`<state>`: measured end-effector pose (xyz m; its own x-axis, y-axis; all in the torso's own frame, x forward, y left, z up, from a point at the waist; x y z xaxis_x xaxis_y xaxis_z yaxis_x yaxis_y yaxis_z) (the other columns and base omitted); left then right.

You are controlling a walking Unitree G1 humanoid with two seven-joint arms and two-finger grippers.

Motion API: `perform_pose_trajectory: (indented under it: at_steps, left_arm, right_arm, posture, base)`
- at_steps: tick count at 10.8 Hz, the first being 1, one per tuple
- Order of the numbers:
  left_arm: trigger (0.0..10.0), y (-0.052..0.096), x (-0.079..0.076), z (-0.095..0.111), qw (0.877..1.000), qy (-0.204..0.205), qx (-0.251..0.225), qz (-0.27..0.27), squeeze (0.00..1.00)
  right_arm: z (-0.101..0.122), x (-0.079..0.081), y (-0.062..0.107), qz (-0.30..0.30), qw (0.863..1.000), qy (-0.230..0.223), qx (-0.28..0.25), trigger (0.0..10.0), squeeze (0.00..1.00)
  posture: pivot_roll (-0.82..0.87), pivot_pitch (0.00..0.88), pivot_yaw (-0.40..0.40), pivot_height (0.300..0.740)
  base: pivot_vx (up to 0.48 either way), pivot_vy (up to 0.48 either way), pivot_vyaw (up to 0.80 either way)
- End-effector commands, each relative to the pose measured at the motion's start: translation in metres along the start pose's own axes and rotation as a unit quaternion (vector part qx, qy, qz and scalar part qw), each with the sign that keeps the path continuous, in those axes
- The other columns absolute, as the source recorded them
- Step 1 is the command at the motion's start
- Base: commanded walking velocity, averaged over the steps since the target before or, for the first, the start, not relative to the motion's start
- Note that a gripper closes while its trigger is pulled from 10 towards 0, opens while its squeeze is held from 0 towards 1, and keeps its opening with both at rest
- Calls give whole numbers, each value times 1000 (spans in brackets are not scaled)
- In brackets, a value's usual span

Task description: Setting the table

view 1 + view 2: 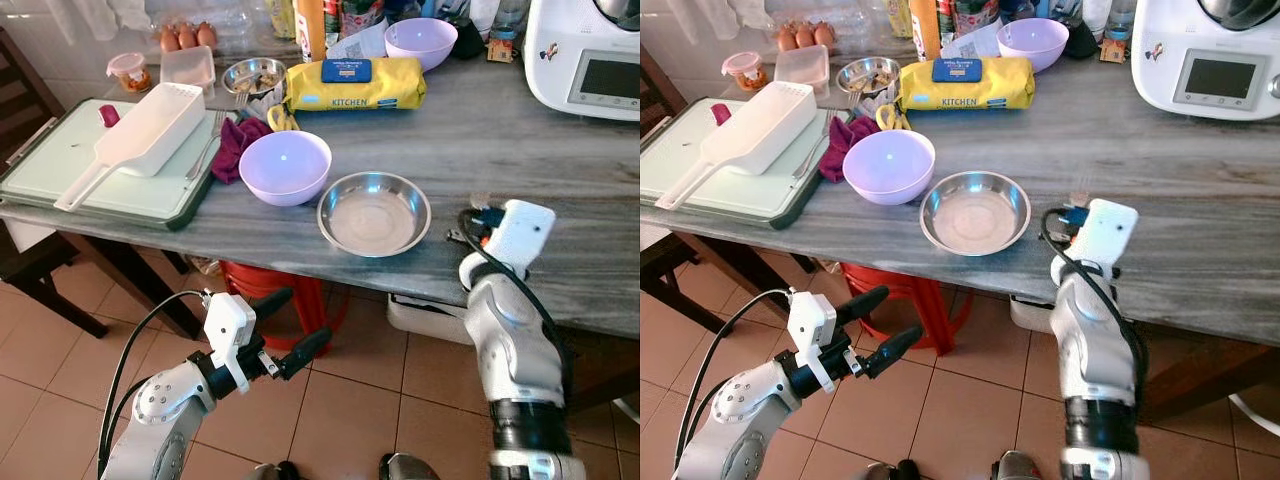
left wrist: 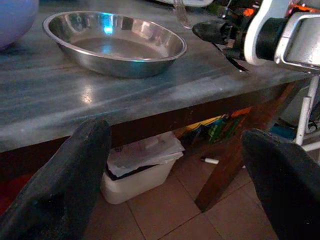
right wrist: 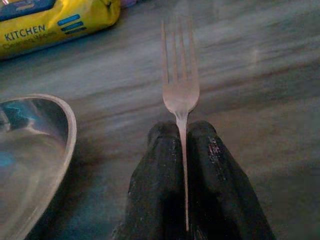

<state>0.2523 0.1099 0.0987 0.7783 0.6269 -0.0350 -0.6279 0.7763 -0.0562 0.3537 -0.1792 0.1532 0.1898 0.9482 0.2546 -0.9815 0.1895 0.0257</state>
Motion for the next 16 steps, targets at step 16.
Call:
perform_pose_trajectory:
  at_steps: [16]
  left_arm:
    - [10000, -13, 46, -3, 998, -35, -23, 48, 0]
  right_arm:
    - [-29, 13, -9, 20, 999, -11, 49, 10000, 0]
  posture:
    - [-164, 164, 105, 740]
  base:
    - [0, 0, 0]
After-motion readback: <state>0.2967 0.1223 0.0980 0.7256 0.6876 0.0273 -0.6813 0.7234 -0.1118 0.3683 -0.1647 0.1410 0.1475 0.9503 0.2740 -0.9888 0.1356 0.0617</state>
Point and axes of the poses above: a point about 5 cm out from each wrist's last joint towards the gripper, its own y axis pointing back from the gripper into the wrist, its own z axis along the axis of the wrist's last joint, x = y × z, the point moved 2 cm from there along -y, pointing out of the wrist towards the gripper, and after that the axes turned 4 degrees about -y, right-handed, at the moved point
